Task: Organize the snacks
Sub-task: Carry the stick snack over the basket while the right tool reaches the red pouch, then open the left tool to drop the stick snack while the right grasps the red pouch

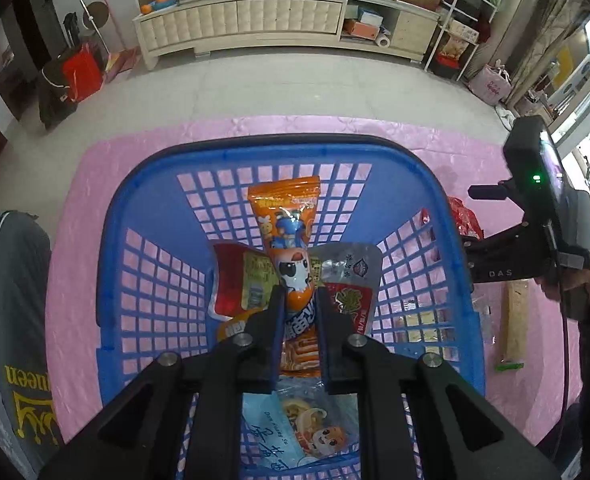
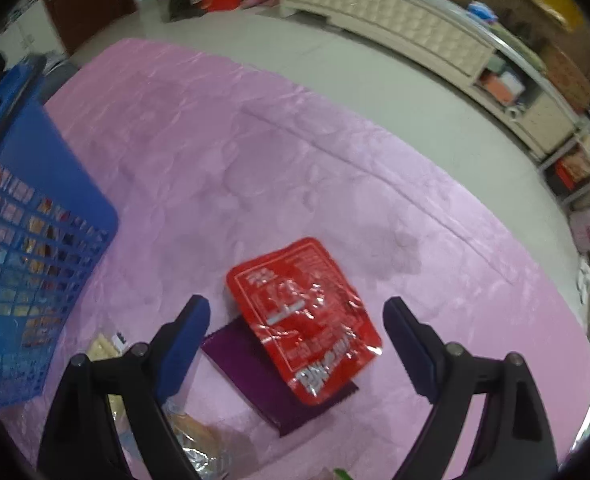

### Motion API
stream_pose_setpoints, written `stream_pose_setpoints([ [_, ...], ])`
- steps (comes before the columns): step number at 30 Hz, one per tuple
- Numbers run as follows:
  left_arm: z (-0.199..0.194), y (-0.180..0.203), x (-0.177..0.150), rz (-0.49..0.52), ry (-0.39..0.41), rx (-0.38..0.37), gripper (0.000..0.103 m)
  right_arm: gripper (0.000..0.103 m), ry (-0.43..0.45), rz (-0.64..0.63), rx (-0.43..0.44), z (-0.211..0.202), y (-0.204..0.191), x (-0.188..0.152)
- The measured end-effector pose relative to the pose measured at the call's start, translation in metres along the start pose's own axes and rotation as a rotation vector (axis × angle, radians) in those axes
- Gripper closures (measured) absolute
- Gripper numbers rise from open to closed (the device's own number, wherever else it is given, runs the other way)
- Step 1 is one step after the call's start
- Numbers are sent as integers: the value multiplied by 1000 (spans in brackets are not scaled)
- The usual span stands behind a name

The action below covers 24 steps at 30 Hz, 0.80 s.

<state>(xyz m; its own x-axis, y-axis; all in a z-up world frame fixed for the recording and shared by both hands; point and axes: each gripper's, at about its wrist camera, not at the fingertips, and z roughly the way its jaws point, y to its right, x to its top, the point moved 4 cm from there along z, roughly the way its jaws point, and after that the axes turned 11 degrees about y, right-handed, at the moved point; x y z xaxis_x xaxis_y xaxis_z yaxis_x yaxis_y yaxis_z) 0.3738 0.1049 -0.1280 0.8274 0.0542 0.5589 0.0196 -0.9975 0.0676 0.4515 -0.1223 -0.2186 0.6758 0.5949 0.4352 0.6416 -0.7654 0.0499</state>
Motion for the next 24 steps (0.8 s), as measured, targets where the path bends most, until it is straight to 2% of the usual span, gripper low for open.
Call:
stream_pose_setpoints([
  [3,8,0,1,8,-13,18,90,12,-13,-21,5,8,3,-2],
  [7,13,0,2,-3,-33,15,90,14,-19,72,103,13,11,-5],
  [8,13,0,3,-4,-34,17,87,19,-9,76,102,12,12,-5],
  [10,13,0,5,-12,-27,6,68,31,-1,60,93,9,12,-6],
  [11,12,2,6,-15,-21,1,58,46,2,54,97,5,11,-6],
  [13,8,3,7,-16,-12,8,58,47,-11,69,144,0,7,-8],
  [14,8,3,7,-16,-12,10,56,52,6,58,128,-5,4,-9],
  [16,3,4,6,-19,-4,11,53,66,36,64,119,-17,1,-8],
  [17,-1,4,6,-20,3,9,53,84,50,85,119,-25,0,-7],
  [20,-13,5,5,-20,24,17,53,93,74,110,105,-45,6,-5],
  [24,-43,8,1,-8,74,23,53,93,100,100,58,-74,-3,-1],
])
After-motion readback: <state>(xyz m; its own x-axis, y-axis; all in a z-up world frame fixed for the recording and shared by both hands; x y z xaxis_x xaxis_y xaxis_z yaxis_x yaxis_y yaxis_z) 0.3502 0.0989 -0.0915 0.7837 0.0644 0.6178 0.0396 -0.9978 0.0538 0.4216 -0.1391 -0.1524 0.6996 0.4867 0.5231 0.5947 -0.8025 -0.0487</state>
